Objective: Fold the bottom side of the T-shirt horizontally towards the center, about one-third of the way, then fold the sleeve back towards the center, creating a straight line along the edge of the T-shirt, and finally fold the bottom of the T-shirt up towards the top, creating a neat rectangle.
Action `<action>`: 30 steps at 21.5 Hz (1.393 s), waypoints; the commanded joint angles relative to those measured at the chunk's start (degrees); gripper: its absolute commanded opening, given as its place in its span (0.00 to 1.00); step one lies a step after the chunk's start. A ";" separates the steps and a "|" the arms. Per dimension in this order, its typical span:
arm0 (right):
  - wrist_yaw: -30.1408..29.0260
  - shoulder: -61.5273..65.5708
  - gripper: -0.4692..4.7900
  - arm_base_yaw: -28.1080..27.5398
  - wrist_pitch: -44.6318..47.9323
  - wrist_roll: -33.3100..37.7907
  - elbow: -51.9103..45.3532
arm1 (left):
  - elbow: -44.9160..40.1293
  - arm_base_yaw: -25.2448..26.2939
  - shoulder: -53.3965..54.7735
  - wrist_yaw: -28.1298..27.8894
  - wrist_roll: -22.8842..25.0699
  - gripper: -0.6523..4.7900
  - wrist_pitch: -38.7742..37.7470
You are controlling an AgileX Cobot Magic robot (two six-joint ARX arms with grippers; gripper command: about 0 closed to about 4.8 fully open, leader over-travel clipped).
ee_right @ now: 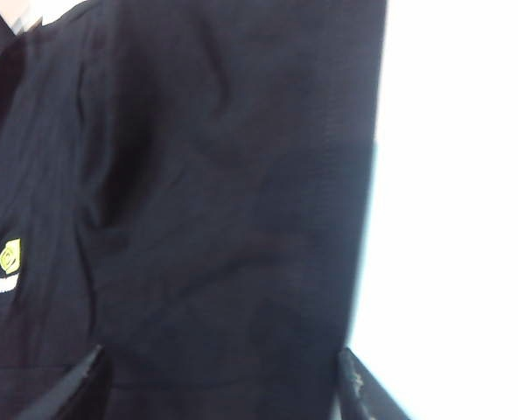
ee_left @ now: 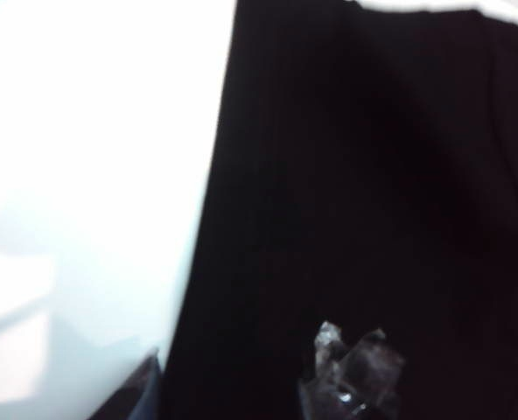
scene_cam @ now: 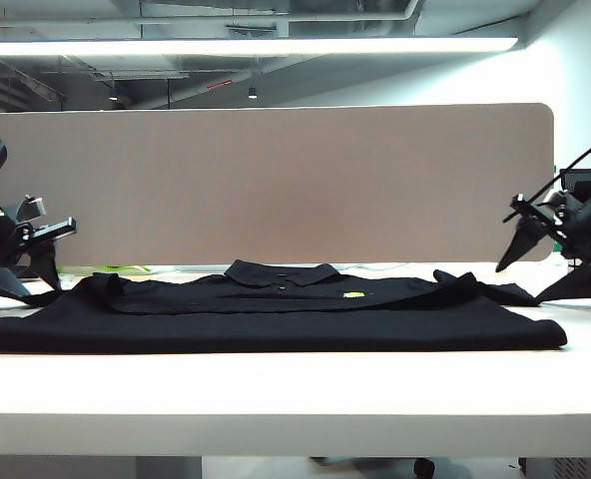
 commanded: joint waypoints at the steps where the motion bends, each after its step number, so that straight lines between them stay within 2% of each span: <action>1: 1.42 0.55 0.76 3.10 -0.96 -0.04 -0.26 | 0.17 -1.27 0.96 0.94 0.37 0.48 -0.24; 5: 4.24 0.59 0.61 5.68 -0.31 -0.07 -0.26 | 0.17 -2.97 2.16 1.88 0.42 0.43 -0.13; 7: 5.01 0.59 0.40 5.66 -0.42 -0.15 -0.26 | 0.20 -2.99 2.16 2.51 0.42 0.17 0.61; 8: 5.05 0.59 0.28 5.44 -0.39 -0.61 -0.26 | 0.20 -2.84 2.16 3.54 0.37 0.11 1.40; 9: 5.07 0.59 0.15 5.25 -0.52 -1.81 -0.26 | 0.17 -2.67 2.14 3.52 0.37 0.11 2.10; 10: 5.07 0.59 0.10 5.20 -0.55 -2.38 -0.26 | 0.20 -2.64 2.14 3.50 0.39 0.11 2.51; 13: 5.11 0.31 0.08 4.35 -0.15 -3.69 -0.24 | 0.20 -2.58 1.60 3.52 0.39 0.11 5.46; 16: 4.63 -1.66 0.08 3.43 -0.61 -3.74 -0.02 | 0.20 -3.10 -1.75 5.90 0.42 0.11 7.93; 19: 3.02 -4.79 0.08 4.90 -0.63 -4.63 0.00 | 0.20 -6.32 -5.84 6.27 0.68 0.11 9.88; 22: 1.95 -7.04 0.08 10.10 -0.98 -6.12 0.04 | 0.17 -13.03 -6.71 6.45 1.68 0.11 9.18; 25: 2.64 -7.02 0.08 16.76 -1.18 -7.87 0.04 | 0.09 -18.71 -6.27 4.20 6.97 0.11 7.06; 27: 6.54 -7.02 0.08 21.09 -2.10 -10.97 0.04 | 0.07 -20.70 -5.77 -0.13 10.05 0.11 3.02; 30: 13.33 -6.32 0.08 24.94 -5.25 -15.76 0.04 | 0.04 -20.96 -3.78 -3.78 14.95 0.11 -6.45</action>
